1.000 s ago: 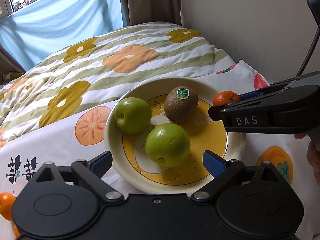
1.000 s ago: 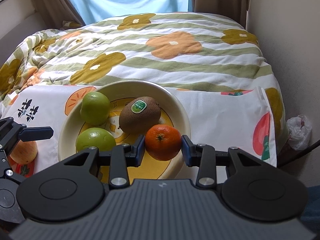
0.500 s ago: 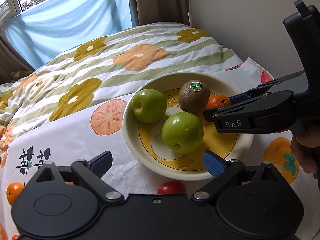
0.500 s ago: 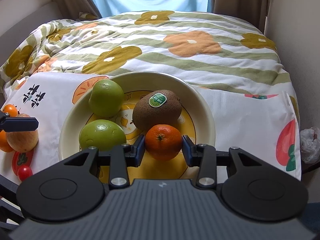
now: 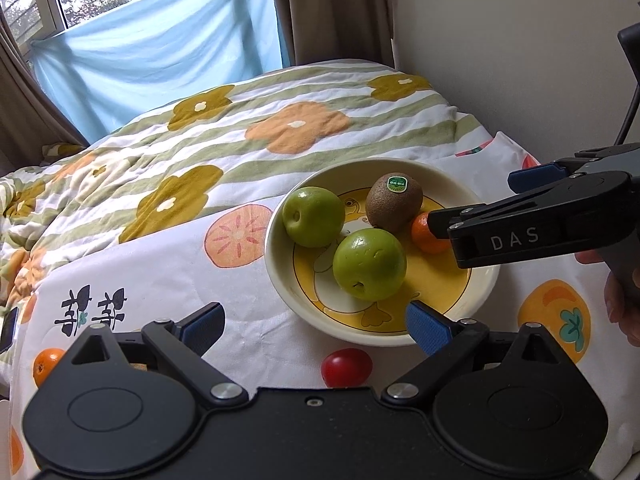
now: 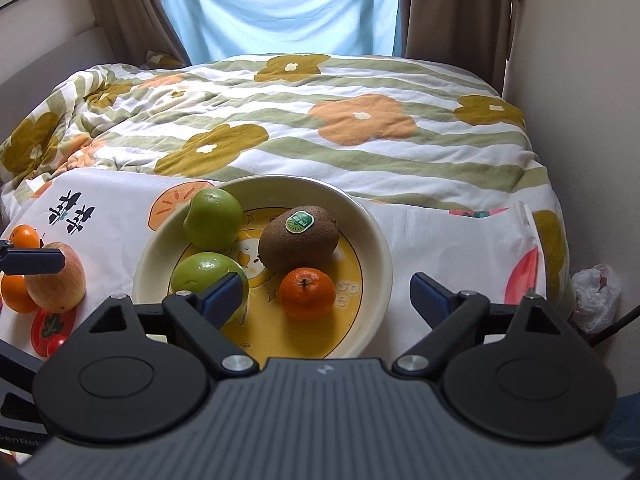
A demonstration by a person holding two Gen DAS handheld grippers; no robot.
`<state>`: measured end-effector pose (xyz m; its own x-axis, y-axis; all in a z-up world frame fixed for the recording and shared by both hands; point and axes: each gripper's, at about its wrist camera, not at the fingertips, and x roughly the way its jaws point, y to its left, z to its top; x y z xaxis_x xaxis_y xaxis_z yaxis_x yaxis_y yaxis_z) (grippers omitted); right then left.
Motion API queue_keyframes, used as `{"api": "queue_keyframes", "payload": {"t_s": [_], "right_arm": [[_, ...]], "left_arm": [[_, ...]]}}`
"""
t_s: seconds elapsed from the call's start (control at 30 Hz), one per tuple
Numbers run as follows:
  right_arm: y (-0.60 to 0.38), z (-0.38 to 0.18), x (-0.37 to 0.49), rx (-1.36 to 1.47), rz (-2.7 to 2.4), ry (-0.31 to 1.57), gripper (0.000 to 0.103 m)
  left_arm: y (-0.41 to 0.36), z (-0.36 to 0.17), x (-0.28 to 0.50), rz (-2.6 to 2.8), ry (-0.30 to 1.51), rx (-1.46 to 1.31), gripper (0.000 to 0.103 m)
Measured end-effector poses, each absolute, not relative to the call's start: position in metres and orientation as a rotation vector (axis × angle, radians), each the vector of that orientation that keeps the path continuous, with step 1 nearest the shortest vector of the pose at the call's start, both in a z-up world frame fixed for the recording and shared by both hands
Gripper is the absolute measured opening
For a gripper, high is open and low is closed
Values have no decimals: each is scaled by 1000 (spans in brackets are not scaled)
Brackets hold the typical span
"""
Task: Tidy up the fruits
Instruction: 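Open both tools to release the fruit into the bowl and withdraw, then approach the brown apple with the right tool while the left tool approaches an orange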
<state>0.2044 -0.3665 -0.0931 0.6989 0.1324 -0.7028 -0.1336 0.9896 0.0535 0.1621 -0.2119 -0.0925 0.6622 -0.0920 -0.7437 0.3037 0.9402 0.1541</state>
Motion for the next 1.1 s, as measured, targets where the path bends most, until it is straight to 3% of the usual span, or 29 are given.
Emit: {"api": "queue_keyframes", "payload": {"t_s": [0.57,1.1], "right_arm": [[-363,-46,149,-2,160,738,103],[-304,-28,122,37,259,707,103]], "left_arm": [[-203,-54,115,-162,722,206,99],[-120,-37,75,3,685,164,99]]}}
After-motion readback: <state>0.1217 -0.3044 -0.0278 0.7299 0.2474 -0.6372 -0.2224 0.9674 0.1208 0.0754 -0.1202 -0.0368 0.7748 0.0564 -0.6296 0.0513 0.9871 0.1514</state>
